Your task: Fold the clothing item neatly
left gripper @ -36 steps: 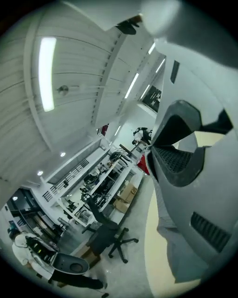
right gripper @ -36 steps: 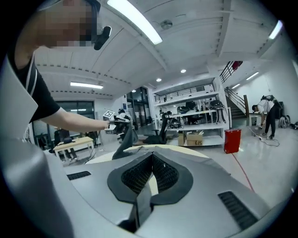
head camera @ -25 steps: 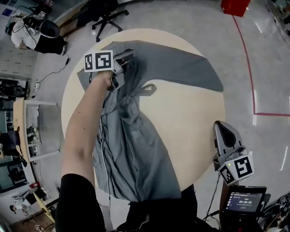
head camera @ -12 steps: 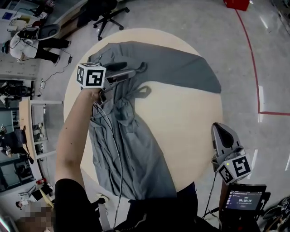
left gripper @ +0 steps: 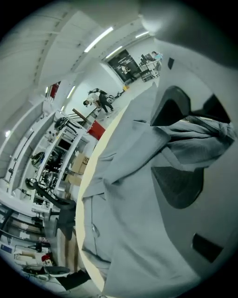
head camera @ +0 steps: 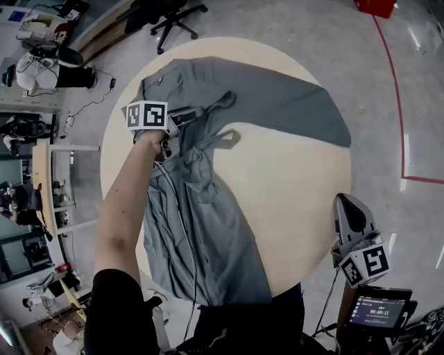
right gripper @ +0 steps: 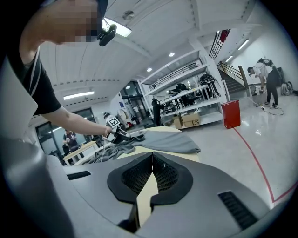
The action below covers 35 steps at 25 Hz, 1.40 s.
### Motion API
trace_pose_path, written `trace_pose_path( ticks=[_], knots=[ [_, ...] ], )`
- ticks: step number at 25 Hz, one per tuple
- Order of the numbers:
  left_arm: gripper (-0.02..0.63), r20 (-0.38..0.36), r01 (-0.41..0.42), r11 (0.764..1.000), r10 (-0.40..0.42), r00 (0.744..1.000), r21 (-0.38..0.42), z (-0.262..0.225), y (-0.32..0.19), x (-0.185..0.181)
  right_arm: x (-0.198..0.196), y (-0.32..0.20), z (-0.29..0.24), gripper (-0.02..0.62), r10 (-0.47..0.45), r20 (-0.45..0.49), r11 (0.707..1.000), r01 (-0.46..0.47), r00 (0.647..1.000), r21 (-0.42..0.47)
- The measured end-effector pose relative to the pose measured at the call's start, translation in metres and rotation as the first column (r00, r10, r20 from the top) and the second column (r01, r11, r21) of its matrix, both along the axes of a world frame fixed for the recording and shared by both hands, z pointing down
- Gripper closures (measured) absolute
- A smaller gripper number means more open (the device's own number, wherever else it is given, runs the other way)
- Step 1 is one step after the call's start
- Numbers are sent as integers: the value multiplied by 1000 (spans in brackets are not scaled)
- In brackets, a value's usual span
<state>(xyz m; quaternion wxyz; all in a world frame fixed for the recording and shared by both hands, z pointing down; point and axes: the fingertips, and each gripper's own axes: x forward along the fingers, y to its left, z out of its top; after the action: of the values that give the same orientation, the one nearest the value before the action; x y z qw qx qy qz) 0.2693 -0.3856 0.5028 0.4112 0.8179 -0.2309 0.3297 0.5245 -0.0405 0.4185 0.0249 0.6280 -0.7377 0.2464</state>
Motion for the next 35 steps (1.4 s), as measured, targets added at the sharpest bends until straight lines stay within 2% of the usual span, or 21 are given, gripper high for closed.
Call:
trace_pose_path(
  ticks=[1, 2, 3, 4, 7, 10, 14, 15, 16, 17, 18, 21, 23, 24, 27, 29, 31, 33, 35],
  knots=[
    [349, 20, -4, 1000, 4, 1000, 4, 5, 3, 4, 1, 1, 0, 589, 3, 0, 1000, -3, 1000, -3],
    [478, 42, -1, 1000, 0, 999, 11, 9, 3, 8, 2, 2, 0, 589, 4, -1, 1000, -4, 1000, -3],
    [547, 56, 8, 1000, -9, 998, 15, 11, 2, 11, 2, 1, -2, 589, 5, -3, 1000, -5, 1000, 0],
    [582, 51, 22, 1000, -23, 998, 12, 9, -1, 12, 0, -1, -4, 589, 3, -6, 1000, -3, 1000, 5],
    [583, -35, 67, 997, -68, 997, -37, -16, -15, 15, -2, -10, -9, 589, -1, -10, 1000, 1, 1000, 11],
    [583, -73, 56, 998, -59, 996, -41, -35, -38, 32, 6, -24, -2, 589, 2, 2, 1000, -2, 1000, -1],
    [580, -209, 129, 989, -113, 971, 66, -58, -97, 93, 12, -38, 8, 589, 5, 17, 1000, -5, 1000, -3],
    [564, -234, 145, 985, -120, 965, 95, -59, -106, 107, 11, -37, 10, 589, 6, 17, 1000, -6, 1000, -2],
    [496, -252, 151, 982, -118, 960, 114, -58, -111, 118, 12, -36, 11, 589, 8, 17, 1000, -8, 1000, -4],
    [401, -269, 142, 982, -105, 958, 125, -56, -111, 128, 14, -33, 13, 589, 11, 16, 1000, -11, 1000, -7],
    [367, -284, 120, 984, -79, 956, 131, -55, -105, 136, 17, -30, 13, 589, 16, 15, 1000, -16, 1000, -10],
    [364, -291, 0, 993, 35, 956, 120, -51, -73, 151, 32, -21, 15, 589, 51, 11, 999, -50, 999, -15],
    [362, -282, -55, 988, 94, 955, 143, -51, -59, 155, 41, -19, 18, 589, 86, 3, 996, -86, 996, -12],
    [364, -301, -54, 987, 97, 949, 149, -56, -53, 153, 44, -22, 21, 589, 101, 2, 995, -101, 995, -7],
    [364, -456, 10, 999, 8, 890, 37, -82, -13, 132, 63, -39, 33, 589, 157, 67, 988, -157, 985, -6],
    [364, -445, -36, 994, 78, 892, 101, -96, 31, 102, 86, -50, 43, 588, 198, 211, 980, -201, 957, -8],
    [364, -444, -71, 988, 126, 887, 137, -111, 81, 90, 116, -58, 56, 588, 245, 355, 968, -249, 902, -36],
    [364, -463, -33, 992, 87, 882, 124, -123, 119, 89, 141, -69, 72, 586, 287, 461, 956, -281, 840, -83],
    [364, -479, 3, 995, 43, 877, 96, -125, 147, 93, 151, -84, 87, 561, 288, 559, 957, -258, 778, -134]
  ],
)
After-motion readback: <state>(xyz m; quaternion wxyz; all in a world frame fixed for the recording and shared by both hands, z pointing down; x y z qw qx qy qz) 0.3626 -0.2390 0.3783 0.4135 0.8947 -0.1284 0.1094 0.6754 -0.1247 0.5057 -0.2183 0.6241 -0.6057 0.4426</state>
